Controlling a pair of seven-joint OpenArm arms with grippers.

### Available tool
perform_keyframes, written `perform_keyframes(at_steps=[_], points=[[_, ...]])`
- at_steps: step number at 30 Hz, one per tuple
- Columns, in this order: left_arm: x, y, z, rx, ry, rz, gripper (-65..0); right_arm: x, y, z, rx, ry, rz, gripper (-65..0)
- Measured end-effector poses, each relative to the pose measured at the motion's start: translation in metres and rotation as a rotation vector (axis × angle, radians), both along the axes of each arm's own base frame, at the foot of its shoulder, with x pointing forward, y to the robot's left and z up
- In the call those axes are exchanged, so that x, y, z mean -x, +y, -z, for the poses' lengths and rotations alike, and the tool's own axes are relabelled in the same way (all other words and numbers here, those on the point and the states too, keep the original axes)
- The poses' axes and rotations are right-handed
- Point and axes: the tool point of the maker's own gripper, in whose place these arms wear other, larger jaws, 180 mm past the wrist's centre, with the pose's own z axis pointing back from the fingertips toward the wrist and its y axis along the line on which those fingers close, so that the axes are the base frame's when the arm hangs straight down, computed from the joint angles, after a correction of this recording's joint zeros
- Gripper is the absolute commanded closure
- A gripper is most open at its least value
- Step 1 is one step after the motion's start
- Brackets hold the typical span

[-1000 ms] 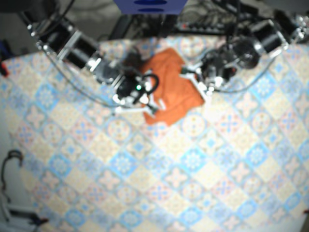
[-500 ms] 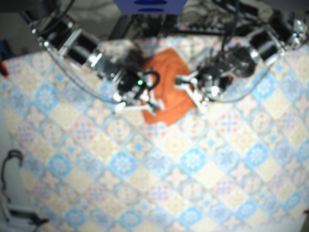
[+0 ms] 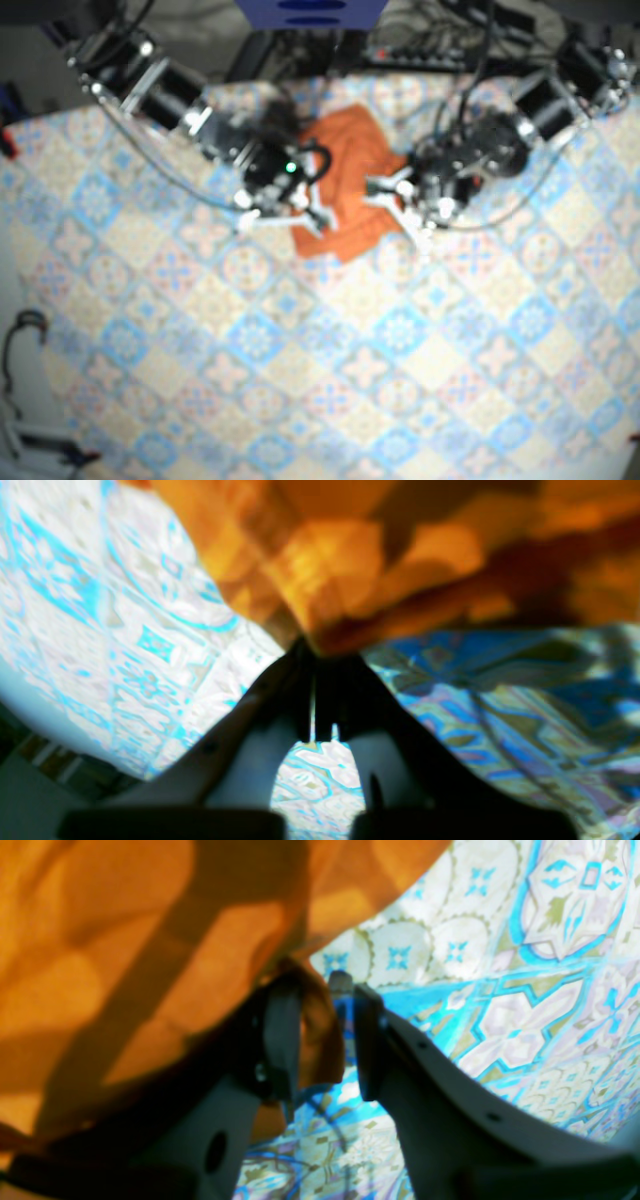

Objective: Fold the T-shirt properly
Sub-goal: 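Press and tuck the folded bundle with both grippers, then pull both grippers outward along the bundle's sides to flatten it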

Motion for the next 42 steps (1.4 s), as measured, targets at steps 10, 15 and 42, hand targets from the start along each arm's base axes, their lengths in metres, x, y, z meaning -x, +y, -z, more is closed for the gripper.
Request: perform_keyframes(at_steps=[10,15,42], points=[[-0.006,-0.023,-0.001,0.050,-0.005,0.013,0.0,0.002,0.002,0.000,0.038,-0.027,-0.046,-20.0],[-0.013,-0.030,-0.005,0.068,-0.019,-0.001,0.0,0.006,0.005,0.001,0.066,-0.040,-0.097,-20.0],[-0.040,-0.044,-0.015,0.116,-0.077,-0.065,0.0,0.041,-0.023,-0.005,0.081,0.027,-0.220,-19.9]])
